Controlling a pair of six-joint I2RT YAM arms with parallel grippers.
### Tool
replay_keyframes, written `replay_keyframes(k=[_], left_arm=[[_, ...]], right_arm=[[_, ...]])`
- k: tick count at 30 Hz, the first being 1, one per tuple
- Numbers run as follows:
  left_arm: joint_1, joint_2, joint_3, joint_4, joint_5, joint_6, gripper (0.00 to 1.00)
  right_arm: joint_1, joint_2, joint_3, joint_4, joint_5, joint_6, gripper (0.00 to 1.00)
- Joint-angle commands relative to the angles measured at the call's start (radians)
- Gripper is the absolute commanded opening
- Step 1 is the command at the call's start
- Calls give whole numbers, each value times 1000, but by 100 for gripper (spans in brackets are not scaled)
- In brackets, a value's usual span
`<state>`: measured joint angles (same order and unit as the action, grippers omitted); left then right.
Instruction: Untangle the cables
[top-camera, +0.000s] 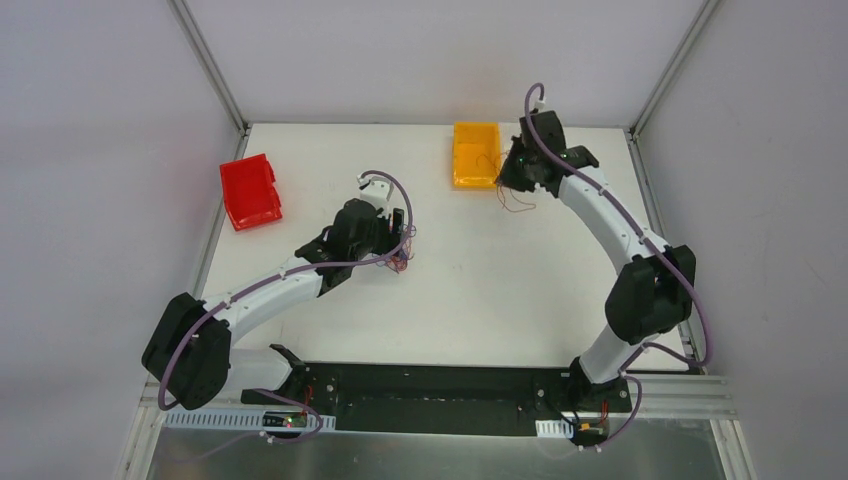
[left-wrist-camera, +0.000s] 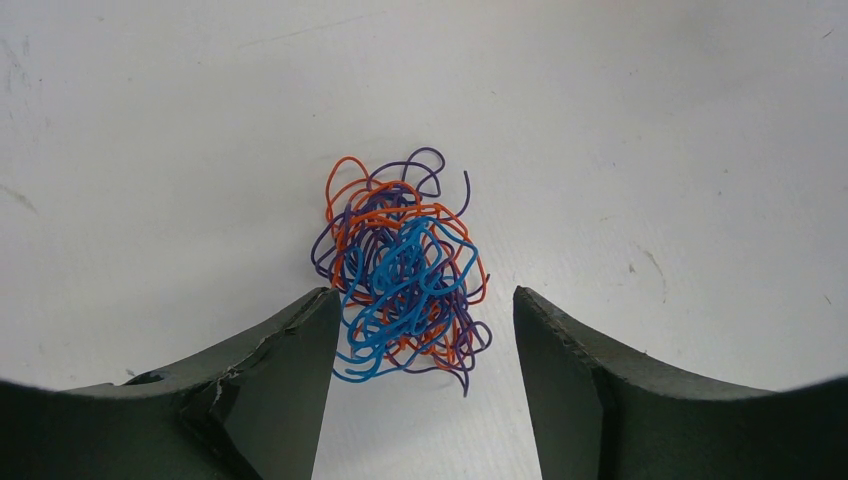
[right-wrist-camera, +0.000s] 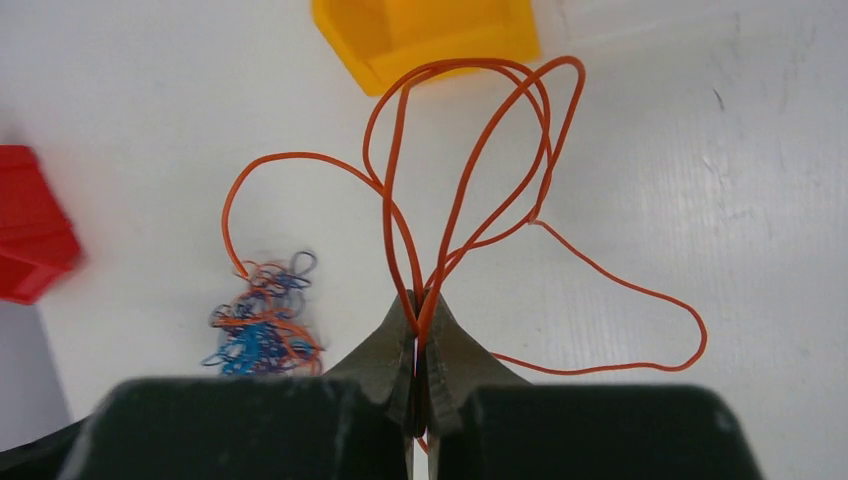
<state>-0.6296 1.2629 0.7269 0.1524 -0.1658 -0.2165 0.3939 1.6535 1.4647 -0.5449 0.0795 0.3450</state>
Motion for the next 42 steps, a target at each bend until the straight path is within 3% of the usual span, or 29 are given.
replay_keyframes(k=[1,9,18,33,38,42], left_arm=[[-7,-38,1,30,-17,22,66],[-7,-37,1,30,-30,28,66],[-7,-39,-3,32,-51,35,66],[-7,-29,-1,31,-60,42,66],[-8,-33,-1,29,-63,42,66],[-8,-44,-4,30,-66,41,66]], right_arm=[[-66,69,197,-23,-223,-1,0],[-237,265,430,89,-511,196,0],[-363,562,600,178,-554,290,0],[-282,791,723,19,-136,100,0],[-236,790,713,-56,13,25,0],[-217,719,602,-65,39,1,0]])
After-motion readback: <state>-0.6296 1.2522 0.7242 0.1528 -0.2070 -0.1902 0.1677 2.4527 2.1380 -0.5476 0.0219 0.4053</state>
